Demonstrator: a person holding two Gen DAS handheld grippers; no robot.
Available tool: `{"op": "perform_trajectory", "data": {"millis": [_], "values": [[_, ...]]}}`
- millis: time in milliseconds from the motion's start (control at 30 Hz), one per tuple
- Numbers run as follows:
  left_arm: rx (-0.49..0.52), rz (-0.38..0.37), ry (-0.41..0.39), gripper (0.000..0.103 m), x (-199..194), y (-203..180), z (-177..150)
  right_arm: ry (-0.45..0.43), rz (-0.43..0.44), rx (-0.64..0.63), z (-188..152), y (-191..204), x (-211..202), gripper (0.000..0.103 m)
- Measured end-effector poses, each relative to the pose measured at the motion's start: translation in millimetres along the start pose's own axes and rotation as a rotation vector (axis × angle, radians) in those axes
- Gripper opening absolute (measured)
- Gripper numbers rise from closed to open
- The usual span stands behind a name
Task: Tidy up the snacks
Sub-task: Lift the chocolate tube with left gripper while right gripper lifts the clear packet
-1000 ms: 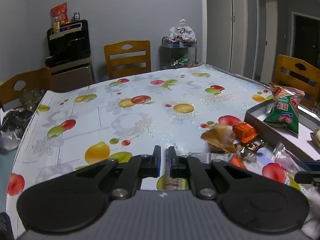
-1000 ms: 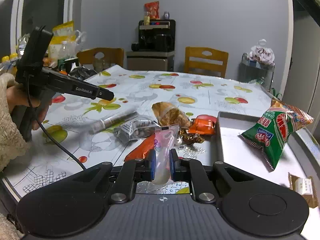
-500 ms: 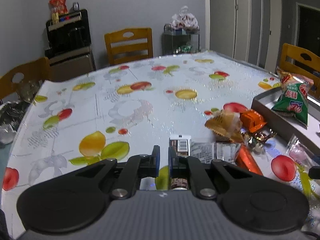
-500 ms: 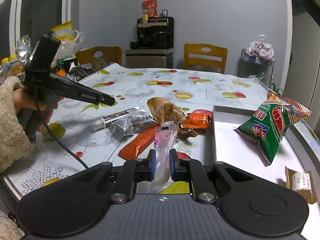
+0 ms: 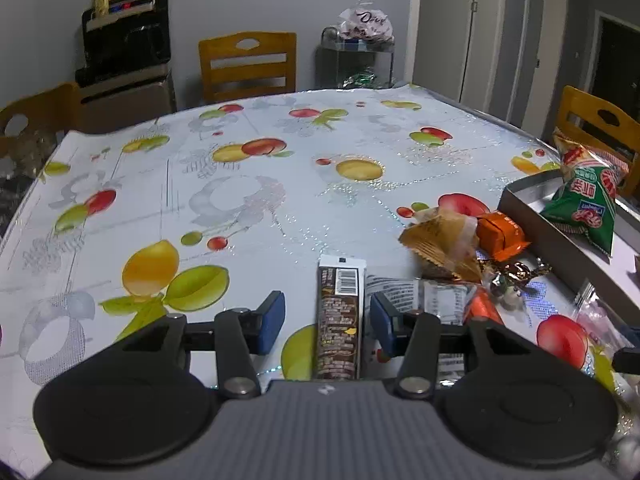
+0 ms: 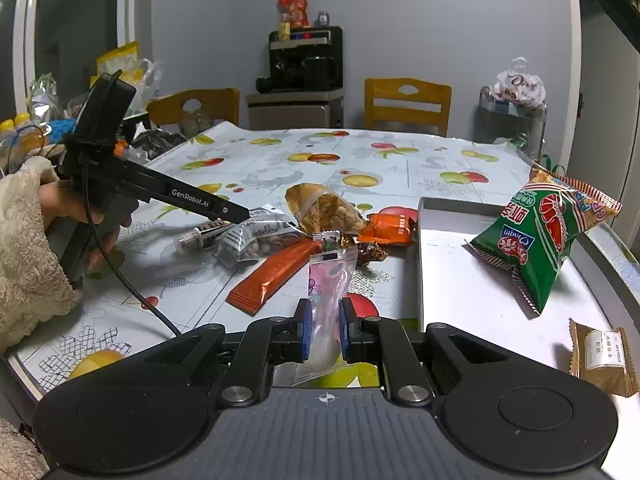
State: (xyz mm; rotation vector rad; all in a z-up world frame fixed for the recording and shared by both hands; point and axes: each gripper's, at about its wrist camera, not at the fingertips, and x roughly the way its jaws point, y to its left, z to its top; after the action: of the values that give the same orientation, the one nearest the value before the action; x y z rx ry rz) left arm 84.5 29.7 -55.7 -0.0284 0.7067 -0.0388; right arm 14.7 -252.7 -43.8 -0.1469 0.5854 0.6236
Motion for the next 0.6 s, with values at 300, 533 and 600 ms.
{"op": "perform_trajectory", "data": {"millis": [300, 533, 600], "values": [[0.018, -0.002, 0.039, 0.041, 6.1, 3.8, -10.4, 0.004, 0.011, 0.008, -1.1, -1.4, 3.8, 0.016], [0.001, -0.028, 0.016, 0.021, 5.7, 1.6, -12.0, -0.002, 0.007, 0.008, -1.6, -1.4, -0.4, 0.016], [-0.009, -0.032, 0.016, 0.020, 4.1, 3.3, -12.4, -0.003, 0.004, 0.010, -1.6, -1.6, -0.8, 0.016]]}}
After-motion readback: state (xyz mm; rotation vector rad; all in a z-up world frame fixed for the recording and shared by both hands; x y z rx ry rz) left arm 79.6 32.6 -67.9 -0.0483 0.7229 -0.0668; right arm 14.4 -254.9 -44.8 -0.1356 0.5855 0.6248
